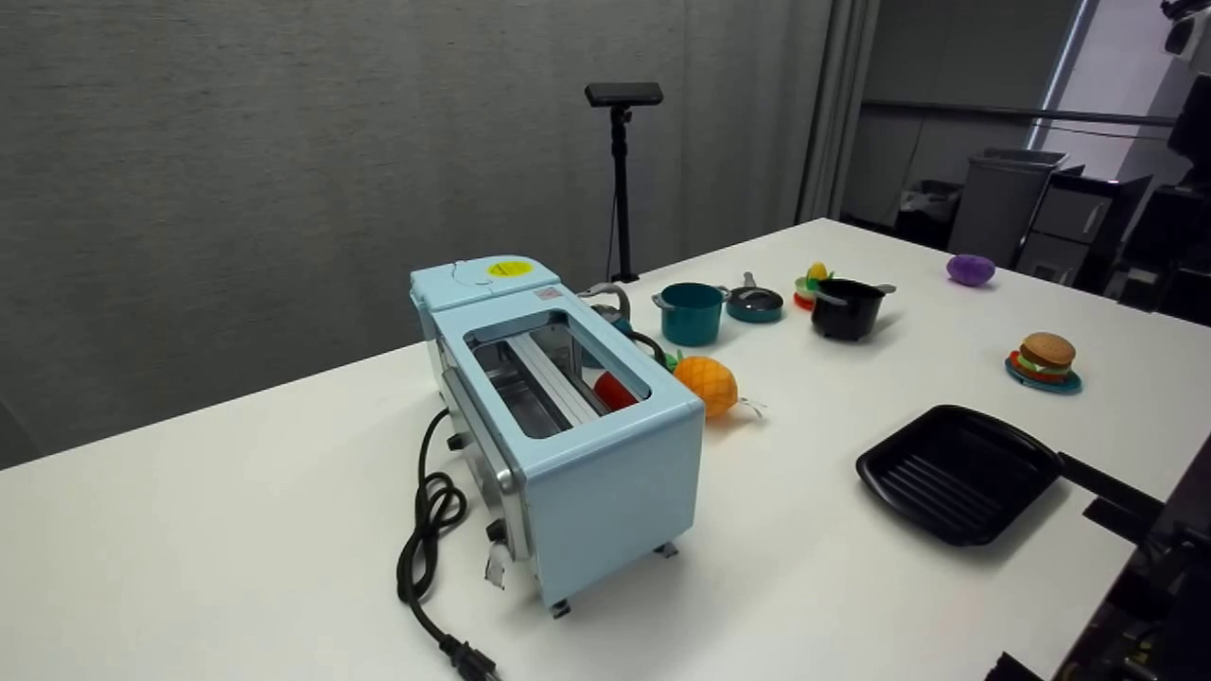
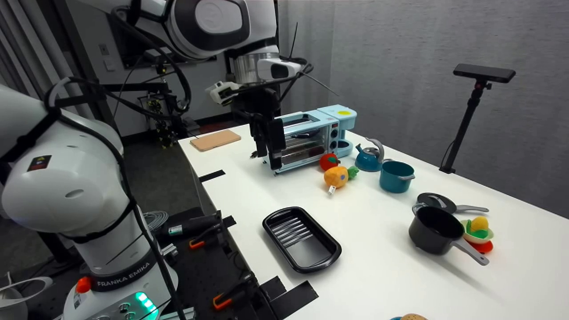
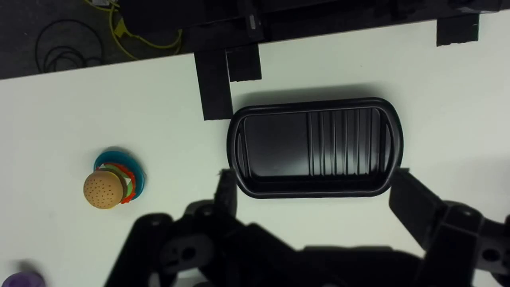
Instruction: Pick the pineapple on the counter and put it in the blue pot
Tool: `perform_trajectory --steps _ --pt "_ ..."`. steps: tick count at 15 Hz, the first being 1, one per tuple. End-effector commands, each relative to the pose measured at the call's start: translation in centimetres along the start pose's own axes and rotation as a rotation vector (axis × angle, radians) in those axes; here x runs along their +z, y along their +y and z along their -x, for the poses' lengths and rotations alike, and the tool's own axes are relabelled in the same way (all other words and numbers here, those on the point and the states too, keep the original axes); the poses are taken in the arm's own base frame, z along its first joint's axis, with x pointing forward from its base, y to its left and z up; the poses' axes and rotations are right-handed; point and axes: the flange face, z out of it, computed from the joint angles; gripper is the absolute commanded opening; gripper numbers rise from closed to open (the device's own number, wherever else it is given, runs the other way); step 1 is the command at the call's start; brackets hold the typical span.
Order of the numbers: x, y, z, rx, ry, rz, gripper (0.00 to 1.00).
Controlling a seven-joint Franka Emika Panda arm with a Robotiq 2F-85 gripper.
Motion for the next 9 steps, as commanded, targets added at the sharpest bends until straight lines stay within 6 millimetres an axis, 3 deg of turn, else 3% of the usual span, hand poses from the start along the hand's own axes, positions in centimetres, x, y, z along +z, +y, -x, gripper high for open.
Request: perform_trajectory --steps 1,5,9 --pt "-0.1 0.0 0.0 0.0 -0.001 0.0 1.0" --pt "-0.1 0.0 0.0 0.0 -0.001 0.0 1.0" --pt "-0.3 0.0 -1.8 0.011 0.028 -0.02 1.0"
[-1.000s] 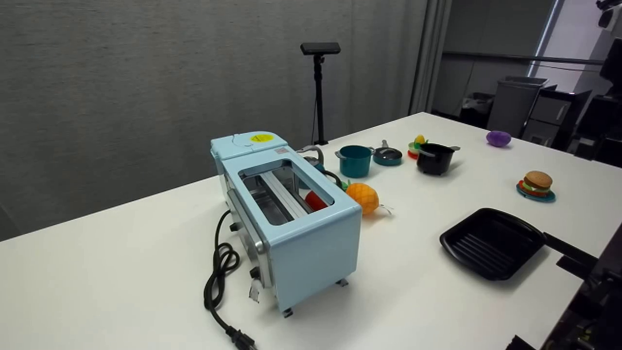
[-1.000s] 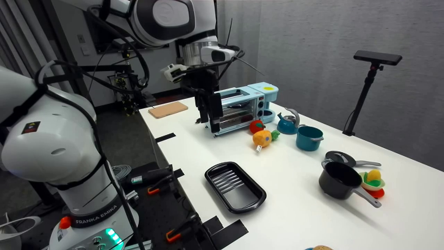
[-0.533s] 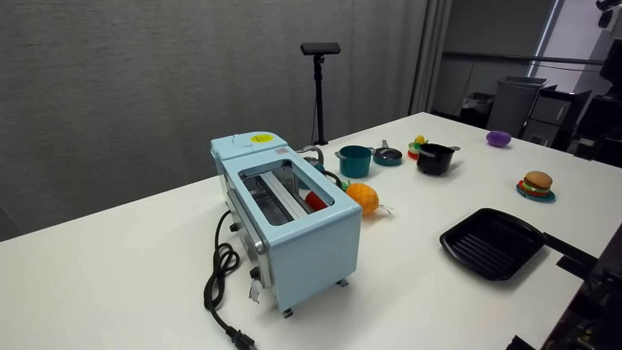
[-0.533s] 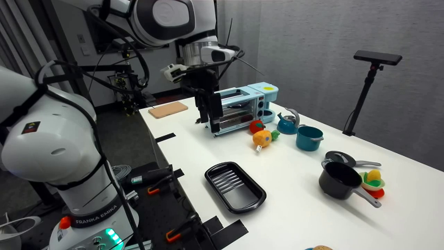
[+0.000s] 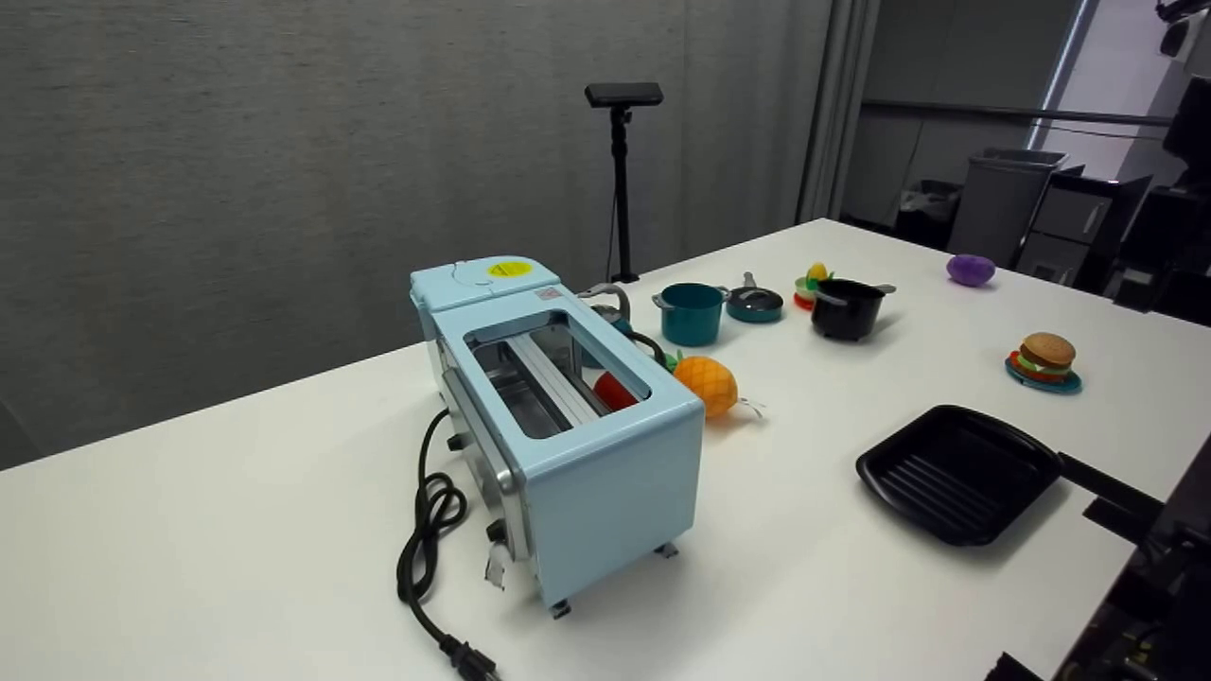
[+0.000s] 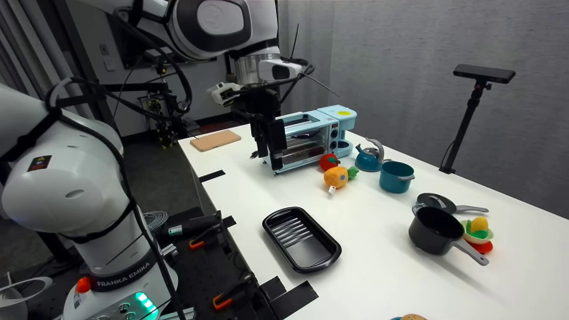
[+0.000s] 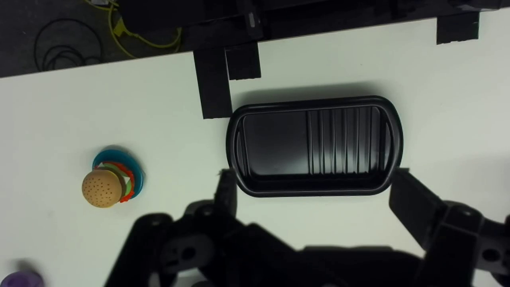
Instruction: Pick the pineapple on the counter and put it in the blue pot
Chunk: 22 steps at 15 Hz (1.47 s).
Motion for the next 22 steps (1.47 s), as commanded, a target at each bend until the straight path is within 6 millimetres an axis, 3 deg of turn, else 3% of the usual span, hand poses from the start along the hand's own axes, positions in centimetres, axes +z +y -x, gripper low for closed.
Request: perform_trajectory --steps 1,7,17,22 --pt "-0.6 0.0 -2.2 0.004 0.049 -0.025 1.0" --pt "0.4 -1.4 -8.0 -0.061 0.159 -0.078 1.0" --pt "6.7 -6.7 -21.5 -0.108 0.127 -0.152 1.0" --pt "9.2 -9.4 -27.0 -0.136 0.101 -0.175 1.0"
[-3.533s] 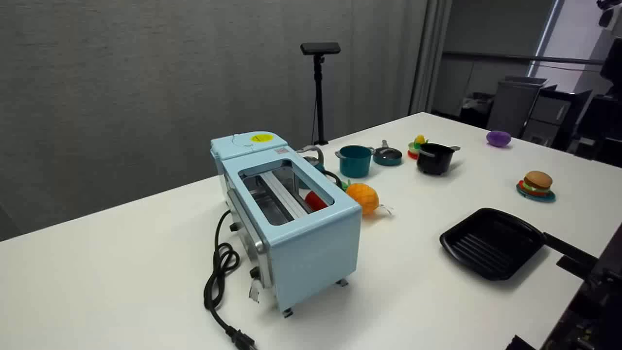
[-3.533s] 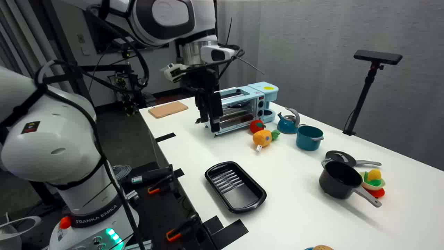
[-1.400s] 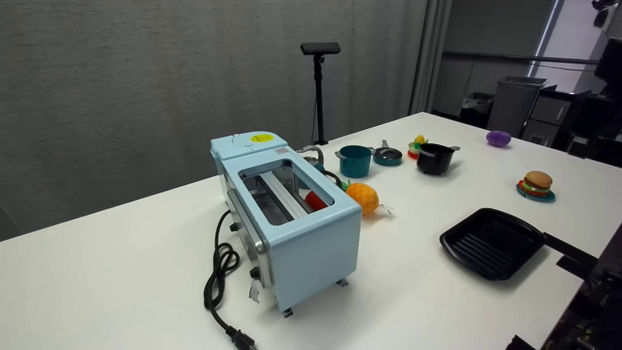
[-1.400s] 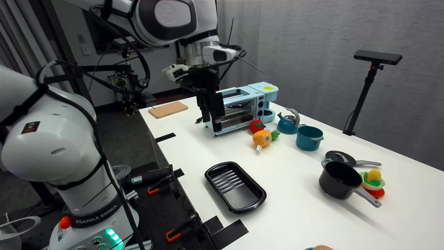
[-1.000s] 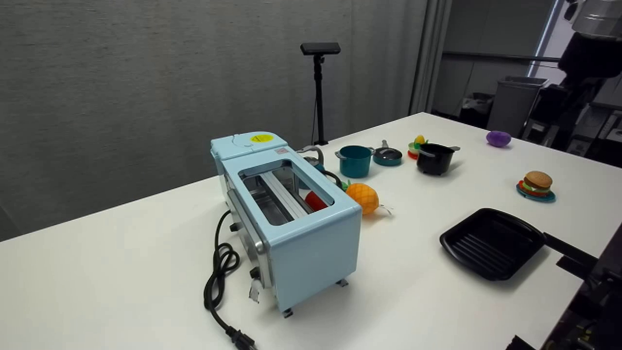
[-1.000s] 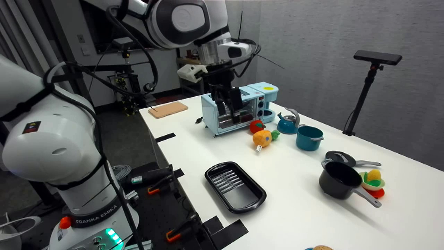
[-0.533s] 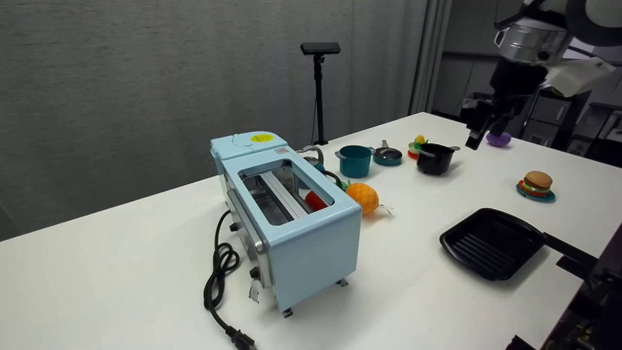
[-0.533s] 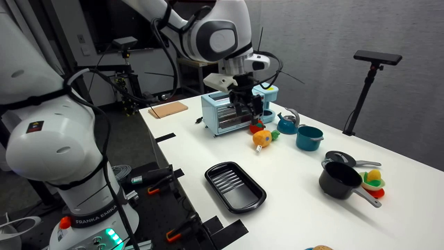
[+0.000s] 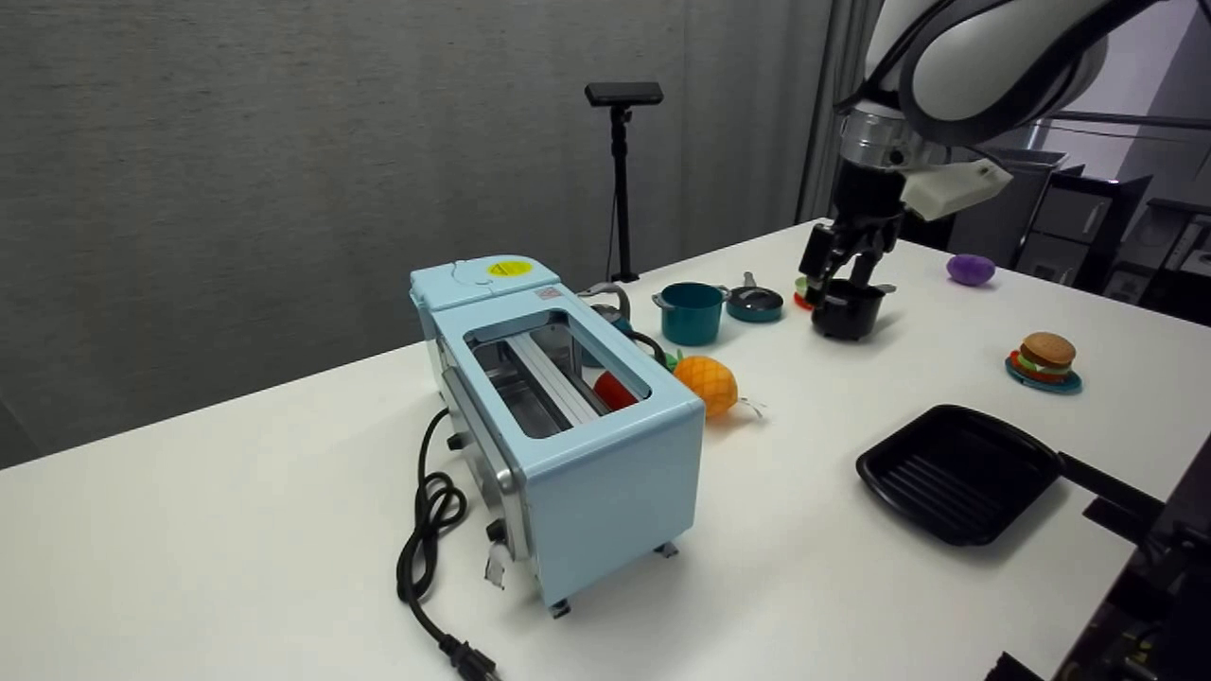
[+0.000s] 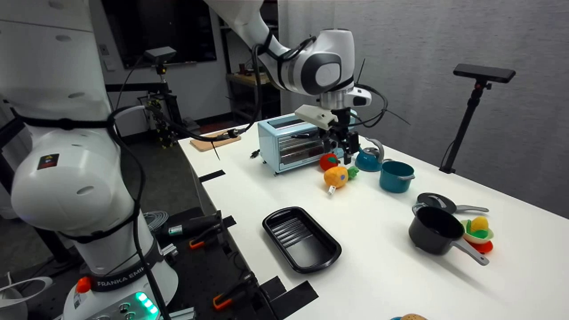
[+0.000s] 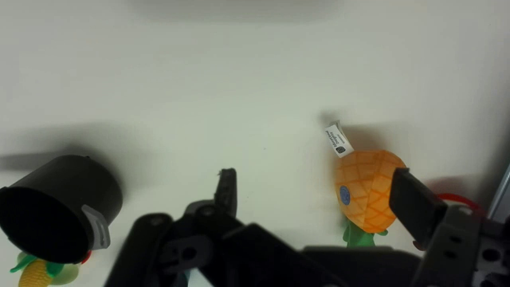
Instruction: Pick the pineapple on the counter and put it in the blue pot
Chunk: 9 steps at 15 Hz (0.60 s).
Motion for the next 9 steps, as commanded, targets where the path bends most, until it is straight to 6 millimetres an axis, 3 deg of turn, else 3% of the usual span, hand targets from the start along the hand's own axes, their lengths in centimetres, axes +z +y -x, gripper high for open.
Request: perform_trajectory --steps 1,5,6,9 --pt "2.0 -1.6 -4.6 -0.03 -0.013 -0.047 1.0" --pt "3.1 -3.2 -7.0 -0.046 -0.019 -0.076 1.0" --pt "3.1 -2.7 -5.3 -0.038 -0.005 -0.059 1.0" --pt "3.5 -3.2 -6.4 -0.044 -0.008 -0.062 1.0"
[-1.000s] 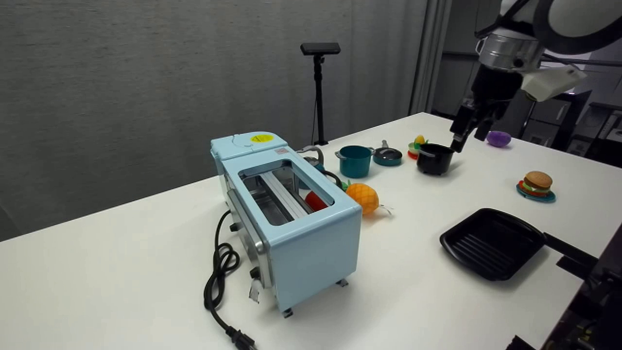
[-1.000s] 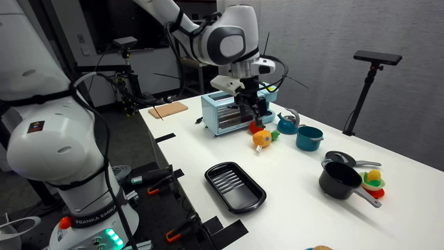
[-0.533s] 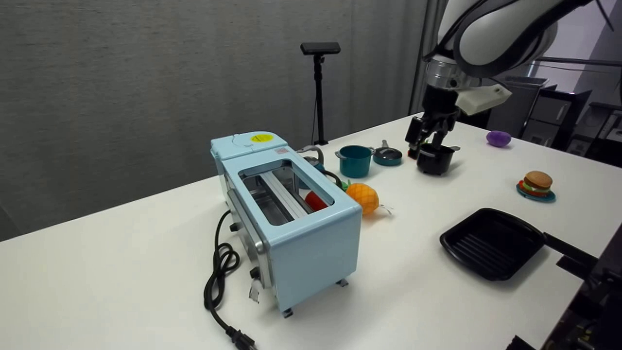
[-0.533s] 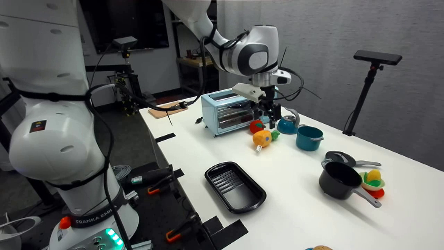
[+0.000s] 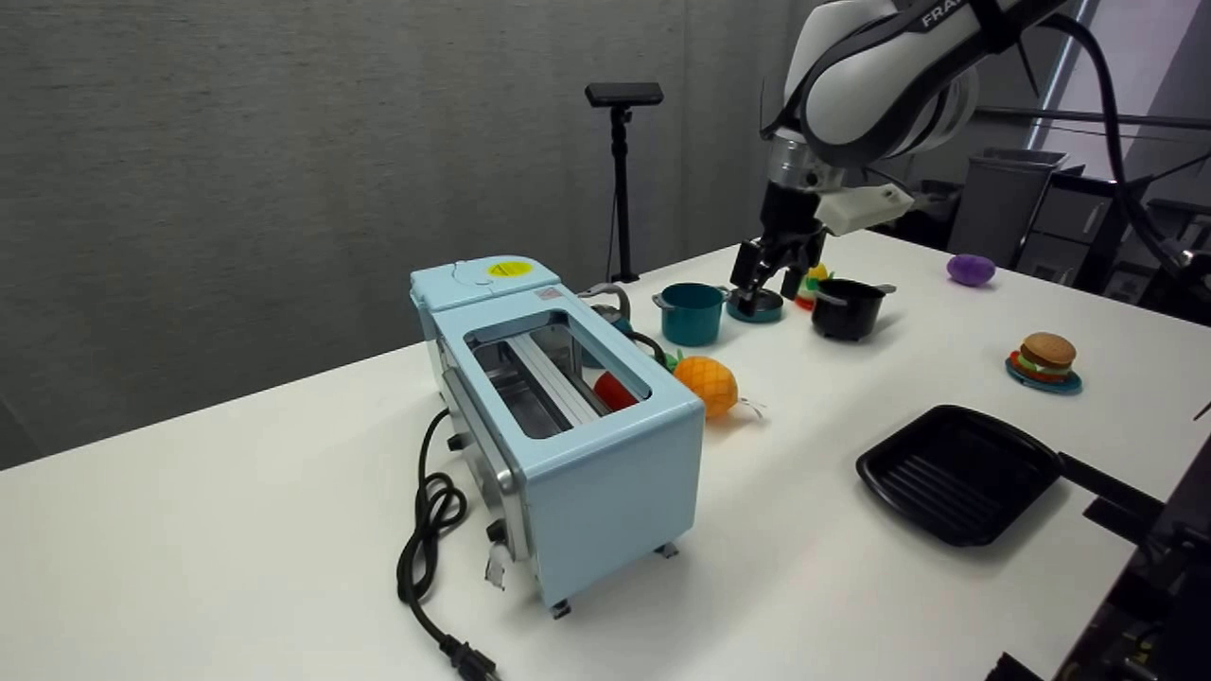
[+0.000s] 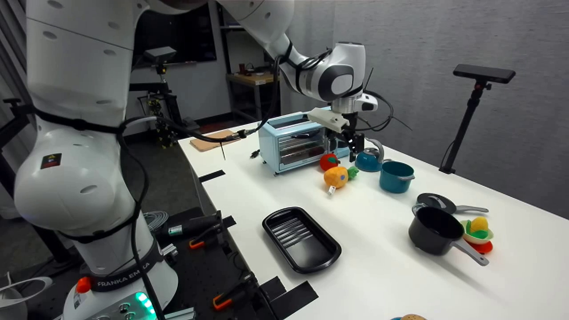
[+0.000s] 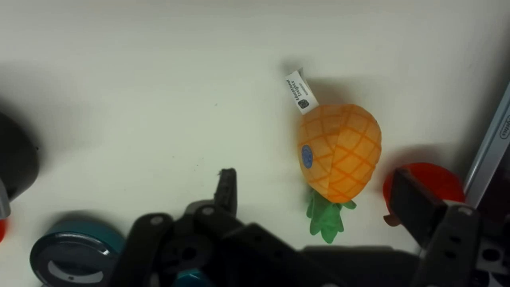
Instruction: Pick the pineapple on the counter and put it in the blue pot
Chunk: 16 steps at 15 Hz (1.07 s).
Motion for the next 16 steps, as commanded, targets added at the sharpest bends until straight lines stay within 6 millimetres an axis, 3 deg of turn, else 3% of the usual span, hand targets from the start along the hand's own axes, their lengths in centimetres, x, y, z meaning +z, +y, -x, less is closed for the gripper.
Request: perform_trajectory --steps 1,9,16 --pt "-0.1 0.0 -0.1 0.0 -0.002 0.0 1.0" --pt "-0.1 -0.3 -0.6 -0.012 0.023 -0.013 1.0" --pt "2.3 -3.1 -2.2 -0.053 0.052 -0.051 1.0"
